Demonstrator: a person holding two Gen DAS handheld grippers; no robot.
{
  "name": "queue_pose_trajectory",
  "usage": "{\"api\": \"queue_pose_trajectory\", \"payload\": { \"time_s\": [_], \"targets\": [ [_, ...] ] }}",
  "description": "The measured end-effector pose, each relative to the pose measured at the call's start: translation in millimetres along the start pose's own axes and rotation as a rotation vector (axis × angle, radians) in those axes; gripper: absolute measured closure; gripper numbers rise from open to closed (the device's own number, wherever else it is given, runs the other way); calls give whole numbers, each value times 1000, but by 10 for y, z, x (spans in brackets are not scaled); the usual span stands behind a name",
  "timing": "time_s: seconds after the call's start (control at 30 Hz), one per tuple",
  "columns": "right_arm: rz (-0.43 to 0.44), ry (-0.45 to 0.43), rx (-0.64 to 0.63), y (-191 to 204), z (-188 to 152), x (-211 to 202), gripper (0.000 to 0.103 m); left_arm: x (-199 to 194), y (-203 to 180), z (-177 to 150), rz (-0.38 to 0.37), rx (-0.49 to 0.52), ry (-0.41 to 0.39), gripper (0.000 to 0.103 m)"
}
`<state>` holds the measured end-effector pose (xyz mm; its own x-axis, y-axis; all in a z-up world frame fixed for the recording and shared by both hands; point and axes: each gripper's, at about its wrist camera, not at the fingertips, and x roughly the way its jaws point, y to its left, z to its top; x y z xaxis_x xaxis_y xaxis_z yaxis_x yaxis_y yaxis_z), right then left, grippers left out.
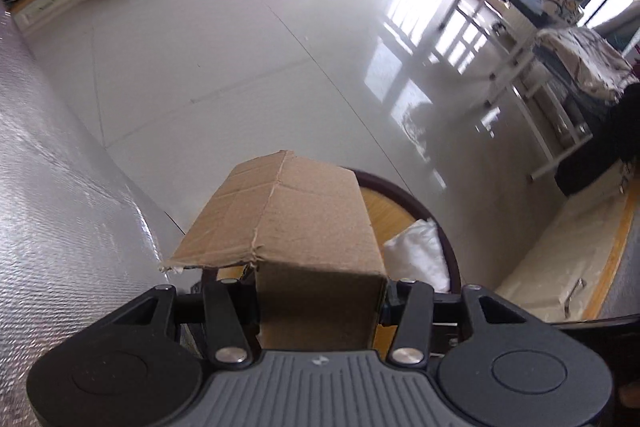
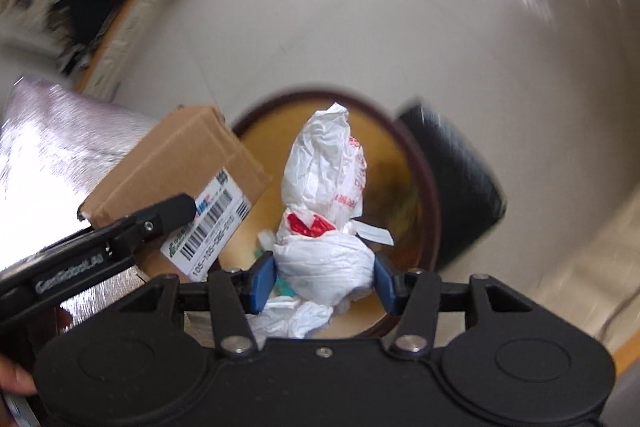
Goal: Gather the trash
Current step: 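Lift and carry the box and plastic bags with both tools over the wastebasket, then open both tools to drop the box and plastic bags into the wastebasket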
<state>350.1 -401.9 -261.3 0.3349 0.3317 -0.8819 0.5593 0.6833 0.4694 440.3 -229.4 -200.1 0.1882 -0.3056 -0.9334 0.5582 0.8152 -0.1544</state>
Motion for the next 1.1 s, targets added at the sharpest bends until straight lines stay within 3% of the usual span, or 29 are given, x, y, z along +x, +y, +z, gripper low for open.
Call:
{"api": "queue_pose_trajectory", "payload": {
  "time_s": [0.17, 0.3, 0.37, 0.4, 0.5, 0.73, 0.8, 0.97, 1.1],
  "targets": [
    [-52, 66, 148, 70, -105, 331, 50, 218, 75, -31, -52, 33, 105, 53],
    [-134, 30, 262, 43, -131, 421, 47, 353, 132, 19, -79, 44, 151, 53],
    [-170, 0, 277, 42, -119, 419, 32, 411, 146, 54, -91, 51, 169, 53],
    [-176, -4, 268, 60, -113, 421, 31, 437, 158, 64, -95, 54, 178, 53],
    [-193, -6, 231, -9, -46, 364, 31, 498, 197, 79, -105, 61, 201, 53],
    [-201, 6, 135, -88, 66, 228, 47, 648, 245, 8, -142, 52, 261, 53],
    [-192, -12, 128, -82, 89, 125, 48, 701, 214, 8, -171, 8, 251, 53],
    [-169, -81, 146, -103, 163, -27, 50, 886, 290, 22, -307, -239, 171, 53],
    [-170, -113, 146, -110, 241, -61, 50, 1249, 263, -120, -336, -357, 222, 53]
  ]
}}
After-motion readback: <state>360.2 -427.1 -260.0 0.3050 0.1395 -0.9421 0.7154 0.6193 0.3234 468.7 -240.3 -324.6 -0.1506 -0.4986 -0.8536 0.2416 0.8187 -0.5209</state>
